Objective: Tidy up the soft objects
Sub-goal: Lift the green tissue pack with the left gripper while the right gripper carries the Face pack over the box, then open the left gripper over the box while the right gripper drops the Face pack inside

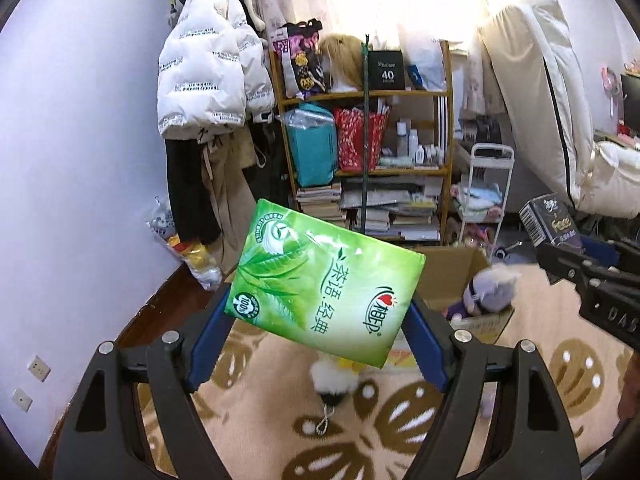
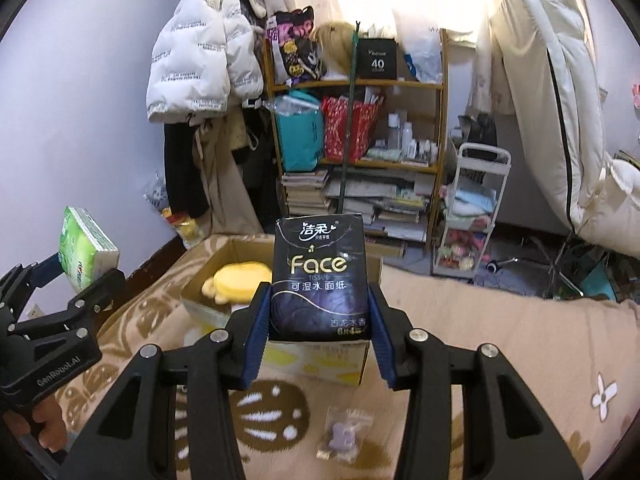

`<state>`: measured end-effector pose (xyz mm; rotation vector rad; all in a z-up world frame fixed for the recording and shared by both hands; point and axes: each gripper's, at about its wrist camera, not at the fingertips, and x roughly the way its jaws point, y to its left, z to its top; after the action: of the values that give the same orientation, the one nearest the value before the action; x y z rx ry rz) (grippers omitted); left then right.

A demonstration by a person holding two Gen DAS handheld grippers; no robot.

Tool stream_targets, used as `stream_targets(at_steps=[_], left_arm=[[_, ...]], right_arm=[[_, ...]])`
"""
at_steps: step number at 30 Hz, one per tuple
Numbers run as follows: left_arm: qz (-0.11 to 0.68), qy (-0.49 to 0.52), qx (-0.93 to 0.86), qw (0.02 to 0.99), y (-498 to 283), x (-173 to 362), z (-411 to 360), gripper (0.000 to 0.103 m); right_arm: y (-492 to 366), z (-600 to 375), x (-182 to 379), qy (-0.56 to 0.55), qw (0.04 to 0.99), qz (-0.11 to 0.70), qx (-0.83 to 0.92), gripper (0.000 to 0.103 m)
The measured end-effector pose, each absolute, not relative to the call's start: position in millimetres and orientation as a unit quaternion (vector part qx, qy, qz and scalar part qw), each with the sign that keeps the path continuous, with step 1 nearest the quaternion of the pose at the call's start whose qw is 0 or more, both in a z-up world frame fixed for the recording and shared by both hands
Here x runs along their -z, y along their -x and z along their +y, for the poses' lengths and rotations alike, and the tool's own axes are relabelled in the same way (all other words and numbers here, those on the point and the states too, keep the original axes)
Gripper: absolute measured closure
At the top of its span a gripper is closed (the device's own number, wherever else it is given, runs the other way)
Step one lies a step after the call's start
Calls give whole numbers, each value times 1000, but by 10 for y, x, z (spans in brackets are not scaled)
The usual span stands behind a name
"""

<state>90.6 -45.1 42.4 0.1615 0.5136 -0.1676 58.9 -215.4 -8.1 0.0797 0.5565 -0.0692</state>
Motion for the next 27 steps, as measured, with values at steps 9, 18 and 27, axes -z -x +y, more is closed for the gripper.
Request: stream_targets(at_steps=[9,18,27], left_arm=[[241,-84,84,963,-1231,-603,-601,24],[247,-115,89,958,-1504,-344,-818,24],[284,-107,106,947,-1789,44,-916,24]], right_arm=[[-899,-2170,-79,2,967,254,30,55],[-1180,-2281,113,-1,963,268,19,55],[-1378,-2312,442,-16,957,289,17,54]])
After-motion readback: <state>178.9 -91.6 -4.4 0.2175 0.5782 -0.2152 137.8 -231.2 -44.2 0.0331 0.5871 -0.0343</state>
